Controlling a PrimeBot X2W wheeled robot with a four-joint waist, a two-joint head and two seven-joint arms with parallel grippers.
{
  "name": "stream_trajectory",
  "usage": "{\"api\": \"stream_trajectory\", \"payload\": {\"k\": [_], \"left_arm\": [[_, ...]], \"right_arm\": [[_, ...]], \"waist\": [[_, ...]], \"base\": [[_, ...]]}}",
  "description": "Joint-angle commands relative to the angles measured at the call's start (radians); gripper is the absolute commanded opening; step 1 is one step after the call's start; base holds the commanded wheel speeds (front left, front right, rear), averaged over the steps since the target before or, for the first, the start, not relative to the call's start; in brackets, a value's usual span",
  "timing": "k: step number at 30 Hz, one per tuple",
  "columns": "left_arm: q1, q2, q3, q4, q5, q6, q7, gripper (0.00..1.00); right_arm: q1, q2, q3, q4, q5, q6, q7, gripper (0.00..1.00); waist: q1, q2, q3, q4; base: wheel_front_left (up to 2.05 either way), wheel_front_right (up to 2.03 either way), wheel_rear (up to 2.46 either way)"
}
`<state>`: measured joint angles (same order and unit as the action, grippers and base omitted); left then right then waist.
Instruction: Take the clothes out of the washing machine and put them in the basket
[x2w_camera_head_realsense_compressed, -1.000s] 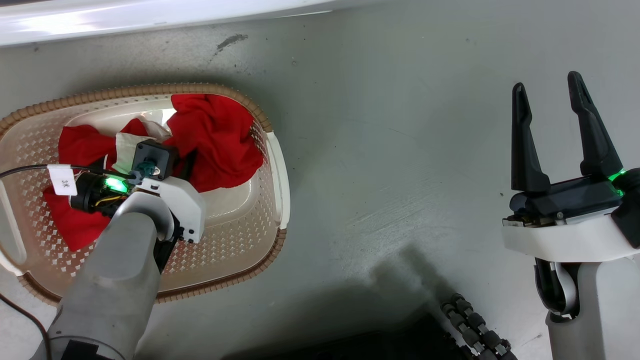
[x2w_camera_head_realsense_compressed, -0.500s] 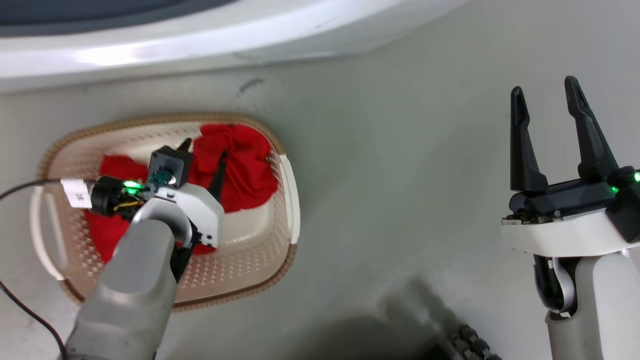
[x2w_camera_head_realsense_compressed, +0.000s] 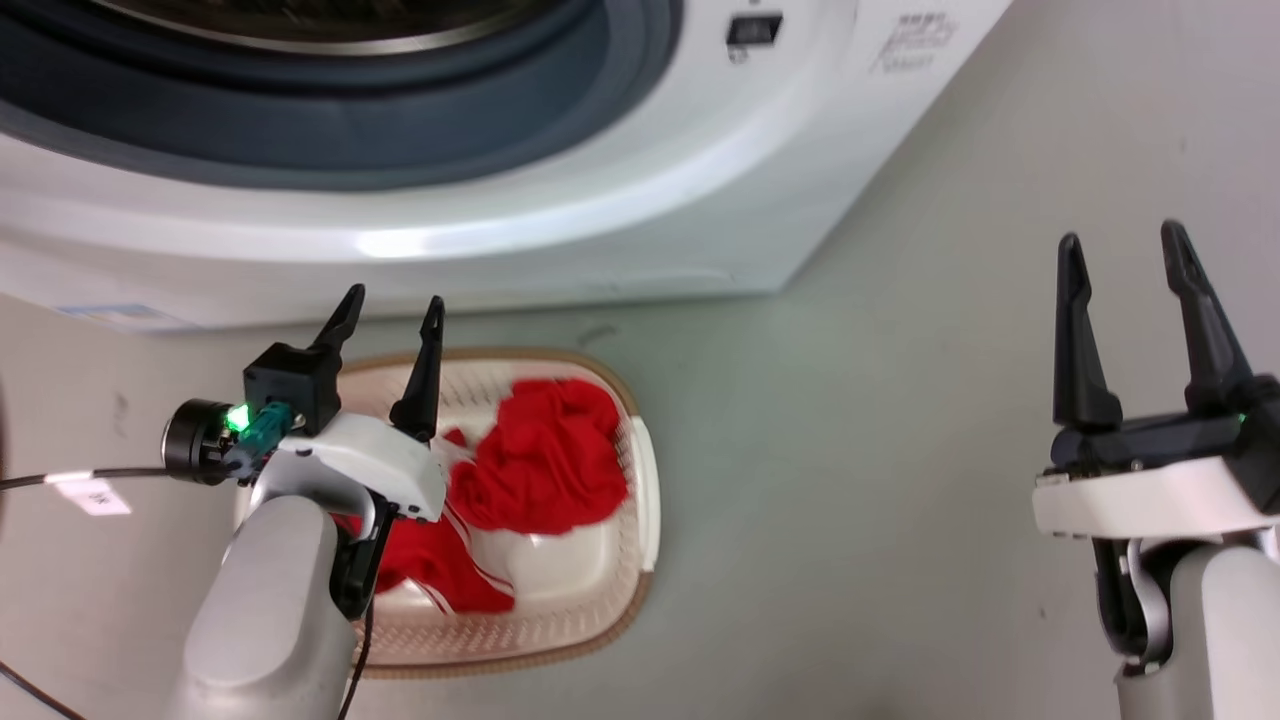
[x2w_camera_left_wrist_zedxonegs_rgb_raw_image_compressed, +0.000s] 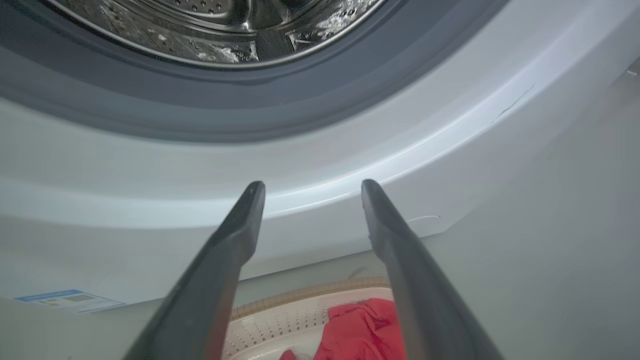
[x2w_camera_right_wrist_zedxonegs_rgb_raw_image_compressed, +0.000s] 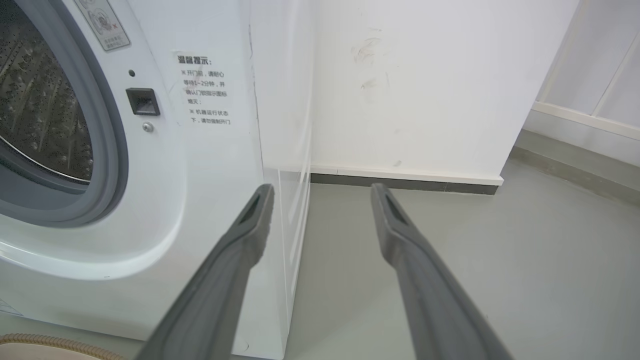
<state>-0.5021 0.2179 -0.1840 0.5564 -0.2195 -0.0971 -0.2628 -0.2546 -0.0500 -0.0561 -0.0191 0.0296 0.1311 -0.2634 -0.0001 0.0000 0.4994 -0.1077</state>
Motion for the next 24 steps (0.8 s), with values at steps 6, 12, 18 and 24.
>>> {"api": "stream_trajectory", "payload": {"k": [6,12,18,24], "left_arm": [[0.105,-0.031,0.060,-0.150,0.037,-0.006,-0.003,1.00],[0.235,-0.077,0.127,-0.298,0.056,-0.009,-0.003,1.00],[0.355,-0.111,0.180,-0.391,0.074,-0.018,-0.003,1.00],[0.446,-0.134,0.207,-0.439,0.112,-0.021,-0.003,1.00]], "right_arm": [[0.061,-0.001,-0.017,0.016,-0.013,-0.001,-0.002,1.00],[0.132,0.000,-0.038,0.029,-0.018,-0.001,-0.002,1.00],[0.194,-0.001,-0.041,0.035,-0.015,-0.001,-0.002,1.00],[0.254,0.000,-0.044,0.040,-0.001,-0.001,-0.002,1.00]], "waist": [[0.0001,0.0000,-0.170,0.075],[0.0001,0.0000,-0.267,0.100],[0.0001,0.0000,-0.340,0.109],[0.0001,0.0000,-0.395,0.116]], "base": [[0.00,0.00,0.00],[0.00,0.00,0.00],[0.00,0.00,0.00],[0.00,0.00,0.00]]}}
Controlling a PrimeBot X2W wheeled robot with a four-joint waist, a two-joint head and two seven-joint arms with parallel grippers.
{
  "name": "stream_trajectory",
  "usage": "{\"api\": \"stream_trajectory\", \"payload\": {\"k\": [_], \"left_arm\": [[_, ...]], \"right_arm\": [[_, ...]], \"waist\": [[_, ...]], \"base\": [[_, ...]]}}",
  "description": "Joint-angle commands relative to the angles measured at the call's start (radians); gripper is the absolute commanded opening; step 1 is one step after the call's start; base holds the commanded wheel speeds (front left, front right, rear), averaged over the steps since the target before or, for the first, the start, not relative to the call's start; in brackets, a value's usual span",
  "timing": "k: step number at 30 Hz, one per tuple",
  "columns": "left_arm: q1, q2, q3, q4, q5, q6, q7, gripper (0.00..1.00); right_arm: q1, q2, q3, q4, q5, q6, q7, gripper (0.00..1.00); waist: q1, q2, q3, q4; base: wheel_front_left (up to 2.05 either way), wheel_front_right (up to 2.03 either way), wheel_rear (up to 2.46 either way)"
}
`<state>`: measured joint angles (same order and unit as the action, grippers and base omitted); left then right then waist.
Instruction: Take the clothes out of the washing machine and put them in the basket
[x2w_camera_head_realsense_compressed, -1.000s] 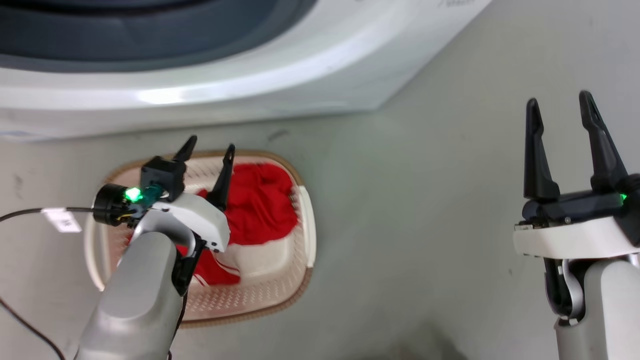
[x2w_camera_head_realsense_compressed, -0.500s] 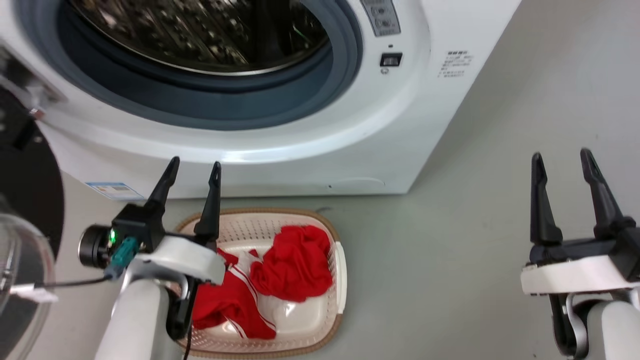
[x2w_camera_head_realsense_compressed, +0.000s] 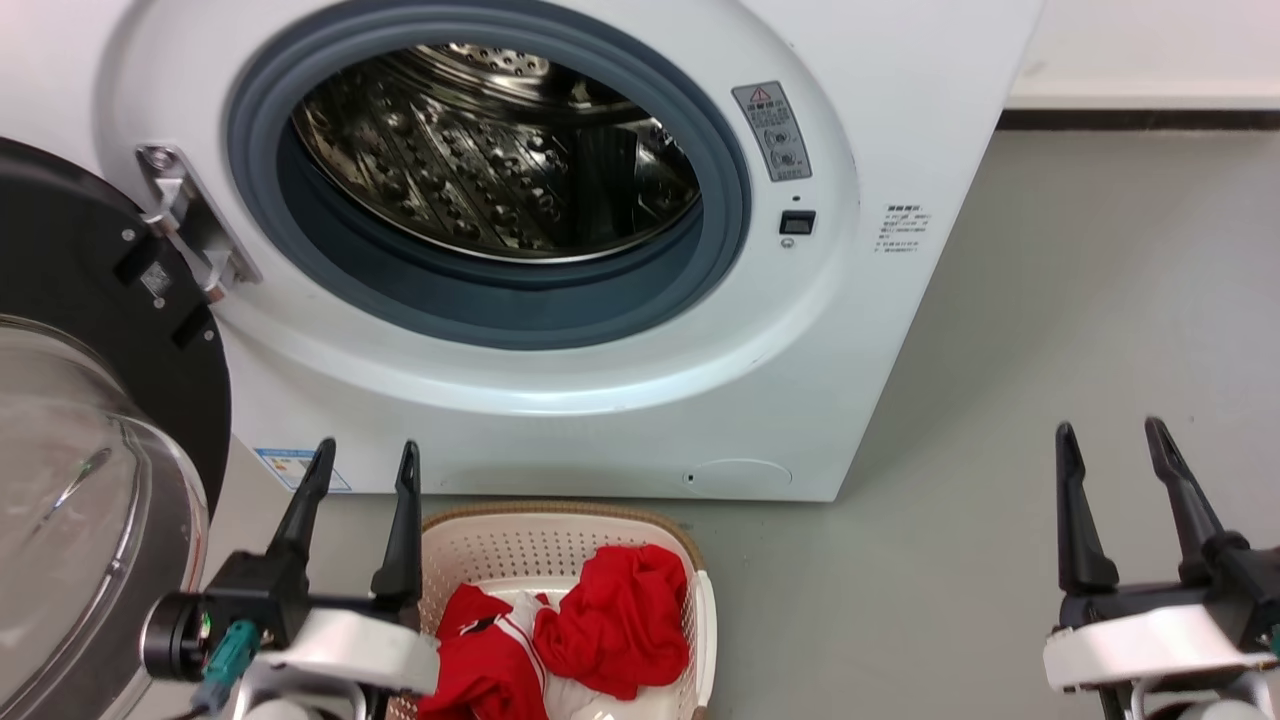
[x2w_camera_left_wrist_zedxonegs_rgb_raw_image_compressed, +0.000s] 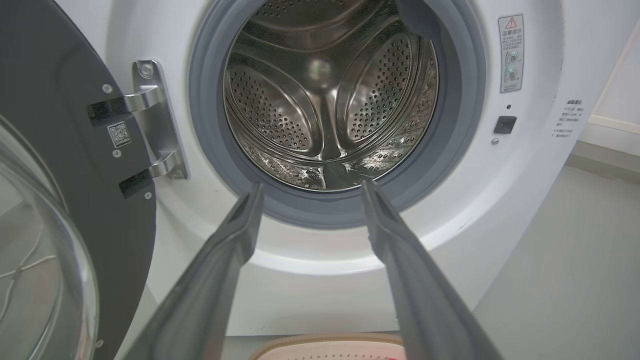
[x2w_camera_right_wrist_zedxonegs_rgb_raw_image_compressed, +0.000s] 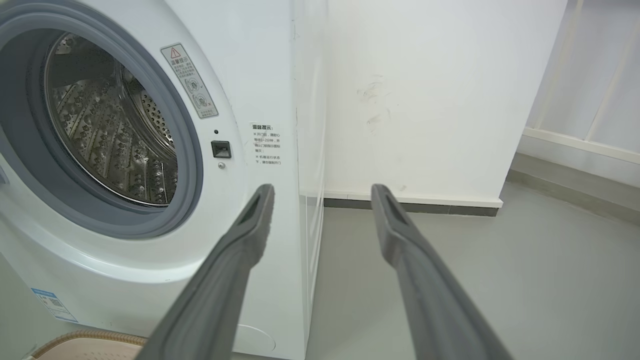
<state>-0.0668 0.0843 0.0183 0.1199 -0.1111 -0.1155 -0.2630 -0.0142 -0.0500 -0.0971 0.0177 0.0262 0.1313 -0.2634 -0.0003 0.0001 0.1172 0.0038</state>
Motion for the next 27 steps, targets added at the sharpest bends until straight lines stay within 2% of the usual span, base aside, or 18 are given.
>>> {"api": "stream_trajectory", "payload": {"k": [1,12,17,27], "left_arm": [[0.024,-0.005,0.006,-0.007,0.007,-0.003,-0.003,1.00],[0.131,-0.028,0.016,-0.038,0.061,0.020,-0.003,1.00],[0.150,-0.032,0.021,-0.049,0.059,0.035,-0.003,1.00],[0.138,-0.034,0.006,-0.055,0.065,0.037,-0.003,1.00]], "right_arm": [[0.025,-0.001,-0.008,0.006,0.008,-0.001,-0.002,1.00],[0.097,0.000,0.012,0.015,0.019,-0.001,-0.002,1.00],[0.102,0.000,0.017,0.017,0.025,-0.001,-0.002,1.00],[0.109,0.000,0.015,0.013,0.022,-0.001,-0.002,1.00]], "waist": [[0.0003,-0.0001,-0.023,0.005],[0.0003,-0.0001,-0.072,-0.006],[0.0003,-0.0001,-0.087,-0.013],[0.0003,-0.0001,-0.085,-0.004]], "base": [[0.00,0.00,0.00],[0.00,0.00,0.00],[0.00,0.00,0.00],[0.00,0.00,0.00]]}}
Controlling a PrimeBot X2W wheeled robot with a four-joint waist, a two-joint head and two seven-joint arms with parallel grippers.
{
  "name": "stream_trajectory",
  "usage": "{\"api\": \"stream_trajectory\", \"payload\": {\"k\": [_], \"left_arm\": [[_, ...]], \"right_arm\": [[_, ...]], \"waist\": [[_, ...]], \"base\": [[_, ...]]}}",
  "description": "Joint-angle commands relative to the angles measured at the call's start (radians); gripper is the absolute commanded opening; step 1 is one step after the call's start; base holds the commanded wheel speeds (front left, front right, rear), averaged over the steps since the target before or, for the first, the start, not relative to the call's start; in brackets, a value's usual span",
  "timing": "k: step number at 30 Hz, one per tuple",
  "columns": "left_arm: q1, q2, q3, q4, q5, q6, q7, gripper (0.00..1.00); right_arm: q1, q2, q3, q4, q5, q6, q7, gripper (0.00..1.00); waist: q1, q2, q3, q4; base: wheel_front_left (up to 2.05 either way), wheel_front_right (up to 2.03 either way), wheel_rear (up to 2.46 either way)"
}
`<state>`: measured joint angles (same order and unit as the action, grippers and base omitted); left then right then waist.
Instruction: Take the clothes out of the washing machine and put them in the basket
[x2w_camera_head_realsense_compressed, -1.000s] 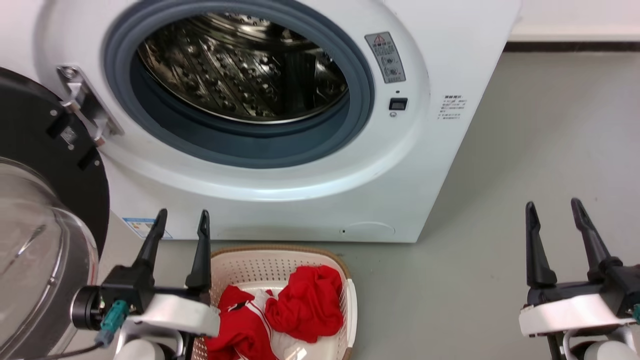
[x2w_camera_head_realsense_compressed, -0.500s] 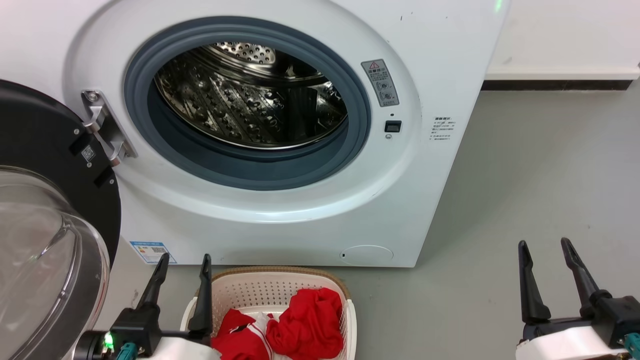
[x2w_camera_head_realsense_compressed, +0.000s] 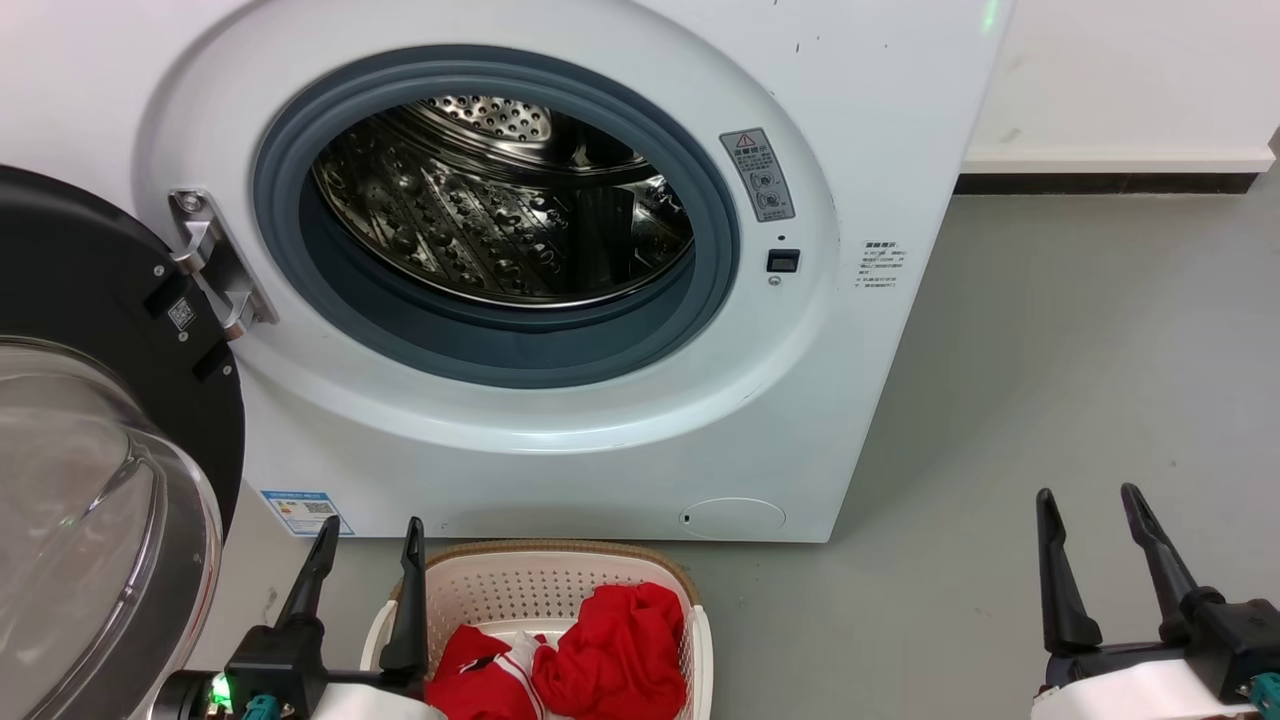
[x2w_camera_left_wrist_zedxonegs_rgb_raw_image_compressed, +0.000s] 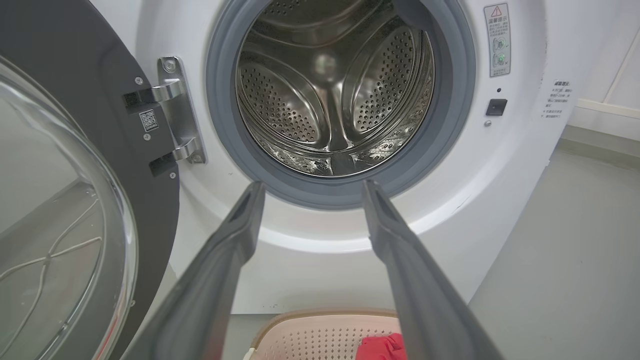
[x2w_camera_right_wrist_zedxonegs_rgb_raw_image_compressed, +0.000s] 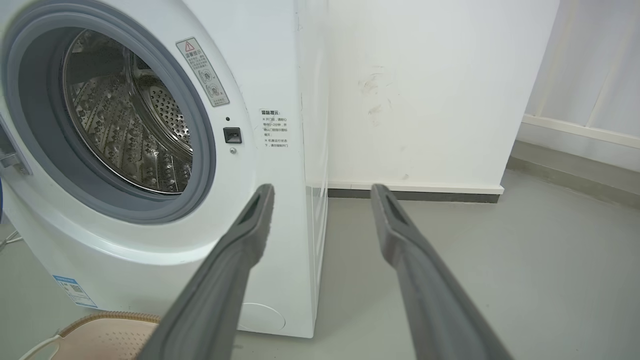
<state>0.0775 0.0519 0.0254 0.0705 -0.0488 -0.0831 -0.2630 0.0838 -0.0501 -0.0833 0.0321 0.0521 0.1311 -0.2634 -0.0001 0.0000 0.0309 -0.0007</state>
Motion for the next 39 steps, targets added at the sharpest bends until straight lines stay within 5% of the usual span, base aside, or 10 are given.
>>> {"api": "stream_trajectory", "payload": {"k": [1,11,12,18,39], "left_arm": [[-0.009,-0.002,-0.001,-0.008,0.002,0.005,-0.003,1.00],[-0.002,-0.002,0.010,-0.024,-0.001,0.016,-0.003,1.00],[-0.002,0.000,0.010,-0.019,0.004,0.016,0.000,0.00],[0.004,-0.002,0.012,0.027,-0.014,0.015,0.011,0.00],[-0.049,-0.002,0.032,0.065,-0.431,-0.003,0.109,0.00]], "right_arm": [[0.008,0.000,0.002,-0.001,-0.006,-0.001,-0.002,1.00],[0.001,0.000,0.002,-0.002,-0.007,-0.001,-0.002,1.00],[0.000,0.000,0.001,0.000,0.000,0.000,0.000,0.00],[0.003,0.003,0.003,0.039,0.017,0.000,0.003,0.00],[-0.052,-0.013,0.013,0.084,0.449,0.000,0.089,0.00]], "waist": [[0.0001,0.0000,0.002,0.000],[0.0001,0.0000,0.005,-0.006],[0.0001,0.0000,0.005,-0.006],[0.0002,0.0000,0.005,-0.006],[0.0002,0.0000,0.000,-0.005]], "base": [[0.00,0.00,0.00],[0.00,0.00,0.00],[0.00,0.00,0.00],[0.00,0.00,0.00],[0.00,0.00,0.00]]}}
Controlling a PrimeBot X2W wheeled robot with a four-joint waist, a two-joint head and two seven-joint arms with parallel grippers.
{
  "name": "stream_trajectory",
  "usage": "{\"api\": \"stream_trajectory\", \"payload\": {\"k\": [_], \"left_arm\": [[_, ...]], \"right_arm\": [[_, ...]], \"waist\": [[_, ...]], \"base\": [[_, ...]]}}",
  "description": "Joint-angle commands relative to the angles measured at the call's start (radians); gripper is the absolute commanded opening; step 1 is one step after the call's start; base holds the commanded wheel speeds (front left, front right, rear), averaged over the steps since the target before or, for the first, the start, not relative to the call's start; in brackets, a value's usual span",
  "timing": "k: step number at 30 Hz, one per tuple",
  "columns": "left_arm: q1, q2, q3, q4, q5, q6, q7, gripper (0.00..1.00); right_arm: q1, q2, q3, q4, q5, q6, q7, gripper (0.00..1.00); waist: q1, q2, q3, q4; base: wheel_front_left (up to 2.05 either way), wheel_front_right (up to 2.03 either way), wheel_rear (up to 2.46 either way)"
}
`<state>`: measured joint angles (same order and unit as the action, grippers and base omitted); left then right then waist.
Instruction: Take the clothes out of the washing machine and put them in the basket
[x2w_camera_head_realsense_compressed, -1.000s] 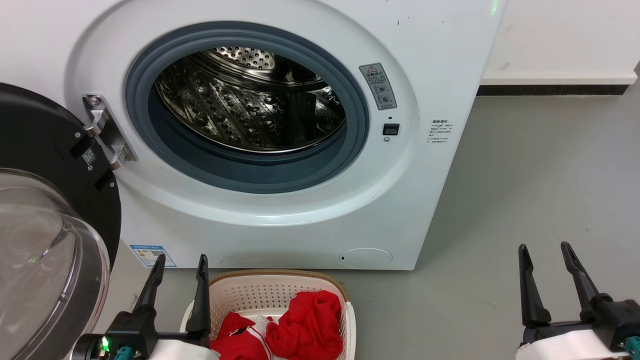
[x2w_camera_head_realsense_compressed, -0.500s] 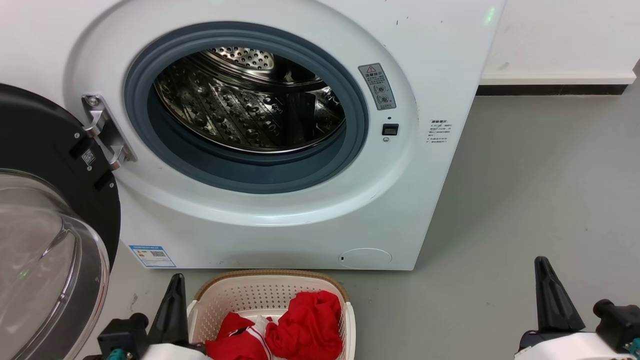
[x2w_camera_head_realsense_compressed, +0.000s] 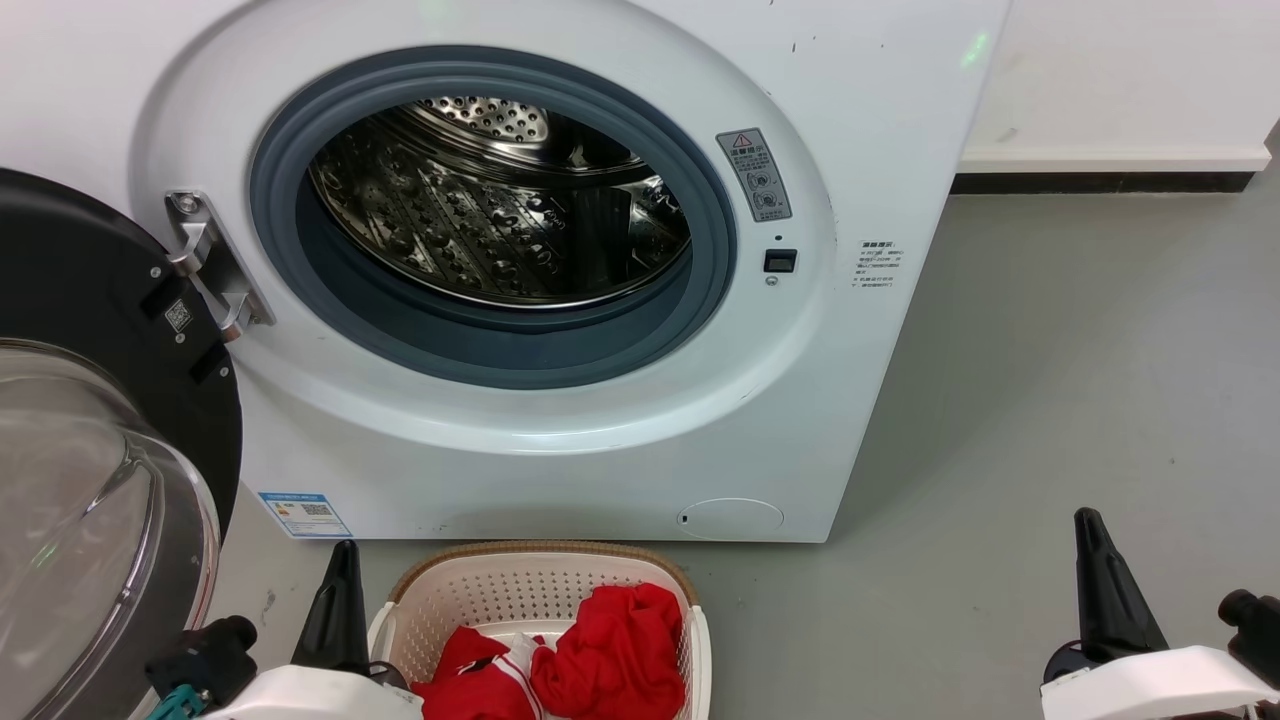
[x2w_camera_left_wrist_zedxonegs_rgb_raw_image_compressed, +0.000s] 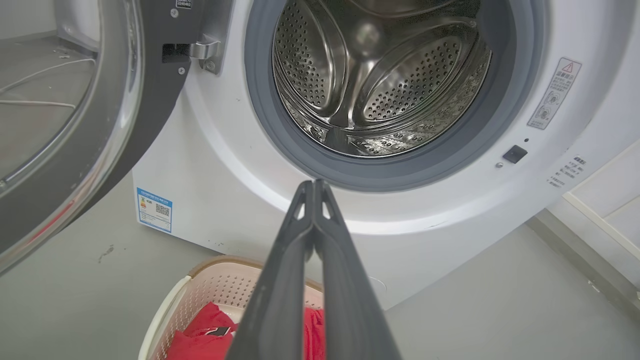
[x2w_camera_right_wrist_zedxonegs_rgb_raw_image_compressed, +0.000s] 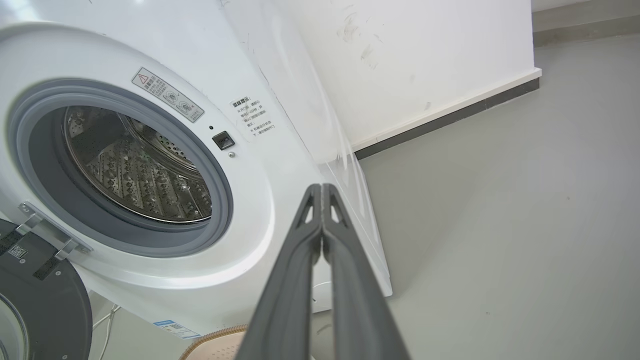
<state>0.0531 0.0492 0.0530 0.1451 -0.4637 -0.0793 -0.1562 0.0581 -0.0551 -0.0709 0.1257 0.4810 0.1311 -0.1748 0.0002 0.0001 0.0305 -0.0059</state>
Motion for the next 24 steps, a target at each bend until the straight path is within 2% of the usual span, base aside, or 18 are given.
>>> {"api": "stream_trajectory", "payload": {"k": [1,24], "left_arm": [[-0.026,0.001,0.006,-0.008,-0.034,-0.007,0.006,0.00],[-0.073,0.001,0.024,0.025,-0.385,-0.021,0.090,0.00]], "right_arm": [[-0.028,-0.008,0.000,-0.008,0.038,0.000,0.005,0.00],[-0.075,-0.015,0.000,0.030,0.395,0.000,0.083,0.00]], "waist": [[-0.0001,-0.0001,0.000,0.000],[-0.0001,-0.0001,-0.006,0.001]], "base": [[0.00,0.00,0.00],[0.00,0.00,0.00]]}}
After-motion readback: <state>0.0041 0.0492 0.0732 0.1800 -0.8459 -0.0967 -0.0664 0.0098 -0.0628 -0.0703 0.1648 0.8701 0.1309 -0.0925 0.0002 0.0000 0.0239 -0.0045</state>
